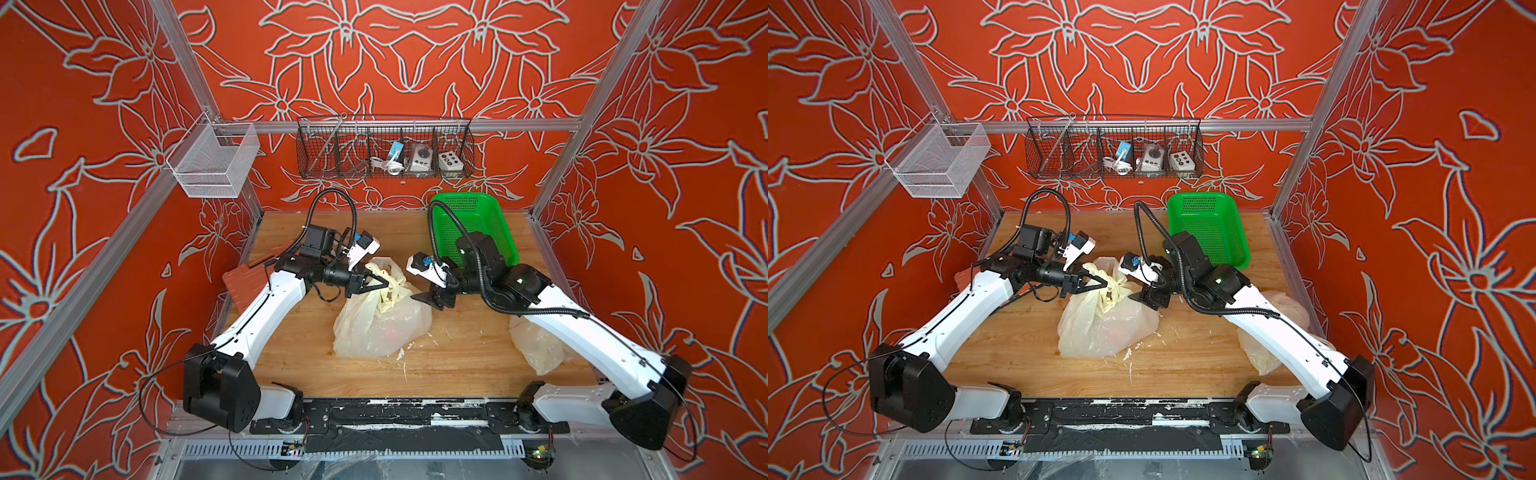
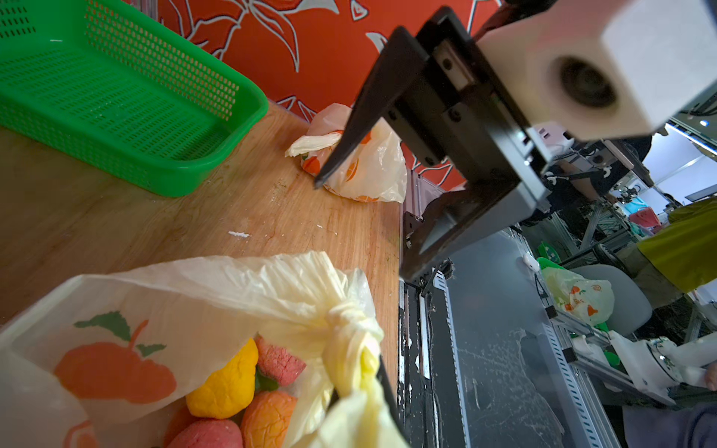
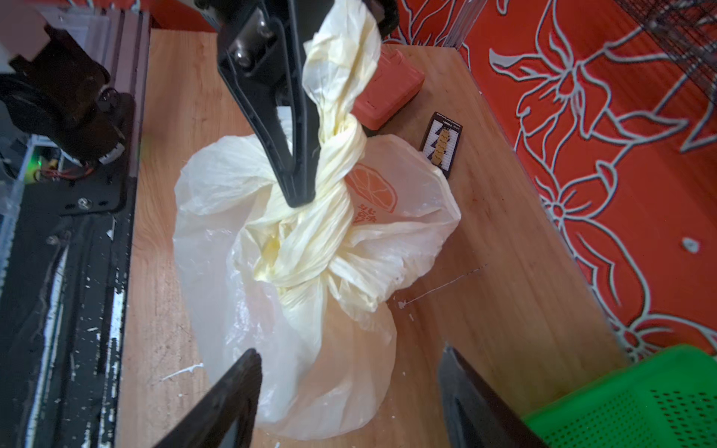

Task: Place the peach into a plastic bag & tie a knot
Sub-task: Cross the plastic bag at the center of the board.

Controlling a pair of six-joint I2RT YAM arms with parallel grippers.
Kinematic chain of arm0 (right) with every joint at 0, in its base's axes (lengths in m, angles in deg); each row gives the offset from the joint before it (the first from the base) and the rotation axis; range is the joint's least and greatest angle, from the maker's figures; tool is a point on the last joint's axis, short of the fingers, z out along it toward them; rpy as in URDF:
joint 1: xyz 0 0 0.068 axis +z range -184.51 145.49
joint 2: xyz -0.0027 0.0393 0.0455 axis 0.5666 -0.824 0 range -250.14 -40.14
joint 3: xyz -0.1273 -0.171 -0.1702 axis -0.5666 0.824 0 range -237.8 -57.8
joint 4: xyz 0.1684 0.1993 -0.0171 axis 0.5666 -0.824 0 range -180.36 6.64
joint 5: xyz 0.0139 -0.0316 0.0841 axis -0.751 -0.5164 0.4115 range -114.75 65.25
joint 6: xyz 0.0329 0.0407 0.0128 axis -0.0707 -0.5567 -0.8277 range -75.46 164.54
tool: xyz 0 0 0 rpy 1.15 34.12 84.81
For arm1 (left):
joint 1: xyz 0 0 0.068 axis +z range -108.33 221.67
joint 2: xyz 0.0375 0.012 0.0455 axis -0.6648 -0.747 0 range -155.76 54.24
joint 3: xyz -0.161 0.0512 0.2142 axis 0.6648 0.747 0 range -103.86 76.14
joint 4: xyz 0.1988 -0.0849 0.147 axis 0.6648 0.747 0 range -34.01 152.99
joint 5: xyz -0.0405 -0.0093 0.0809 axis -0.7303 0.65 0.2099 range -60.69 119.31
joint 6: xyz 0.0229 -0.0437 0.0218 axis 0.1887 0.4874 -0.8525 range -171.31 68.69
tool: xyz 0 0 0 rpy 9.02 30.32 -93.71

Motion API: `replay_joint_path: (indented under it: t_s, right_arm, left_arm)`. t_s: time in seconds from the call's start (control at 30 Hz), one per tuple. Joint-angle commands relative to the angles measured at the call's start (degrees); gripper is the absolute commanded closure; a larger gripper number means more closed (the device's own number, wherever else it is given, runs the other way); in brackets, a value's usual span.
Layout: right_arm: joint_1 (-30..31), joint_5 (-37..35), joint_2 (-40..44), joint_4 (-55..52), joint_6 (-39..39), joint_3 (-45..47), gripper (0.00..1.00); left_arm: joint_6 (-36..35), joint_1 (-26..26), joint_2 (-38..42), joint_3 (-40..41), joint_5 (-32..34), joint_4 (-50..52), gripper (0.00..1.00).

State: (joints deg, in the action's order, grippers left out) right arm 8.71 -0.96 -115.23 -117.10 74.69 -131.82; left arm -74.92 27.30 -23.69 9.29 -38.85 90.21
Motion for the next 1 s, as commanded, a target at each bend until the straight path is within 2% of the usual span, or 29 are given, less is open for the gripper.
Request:
replay_joint_path:
  t_s: [0.0,0.1,0.27,0.53,0.67,0.83,0.9,0.97]
  right_arm:
    - [1.32,3.82,-1.82,-1.20,8.68,-3.43,0.24]
    - [2.04,7.85,-4.27,-1.33,9.47,-5.53,0.22]
    - [2.29,10.09,-7.52,-1.69,11.75,-6.63,0.23]
    - [2.33,12.62,-11.77,-3.18,13.92,-9.10,0.34]
    - [2.38,12.66,-13.54,-3.78,13.54,-9.68,0.56]
    - [2.37,12.83,-12.66,2.23,8.20,-7.35,0.85]
    - [2.33,11.61,-11.72,6.00,4.50,-5.40,0.99]
    - [2.23,9.29,-10.52,10.09,0.91,-2.78,1.00]
  left_arm:
    - [-4.97,-1.08,1.81,0.14,-2.64,1.99,1.00]
    - [-5.91,-1.10,2.15,0.05,-2.76,2.60,1.00]
    - [-6.53,-1.27,2.56,0.09,-3.87,2.78,1.00]
    - [-7.85,-1.78,2.35,-0.38,-4.79,4.27,1.00]
    - [-8.02,-2.02,2.29,-0.72,-4.61,4.45,1.00]
    - [-7.50,-2.05,2.25,-0.53,-4.05,3.43,1.00]
    - [-5.18,-2.04,2.76,0.32,-3.03,0.57,1.00]
    - [-0.87,-1.91,3.76,1.52,-0.86,-3.42,1.00]
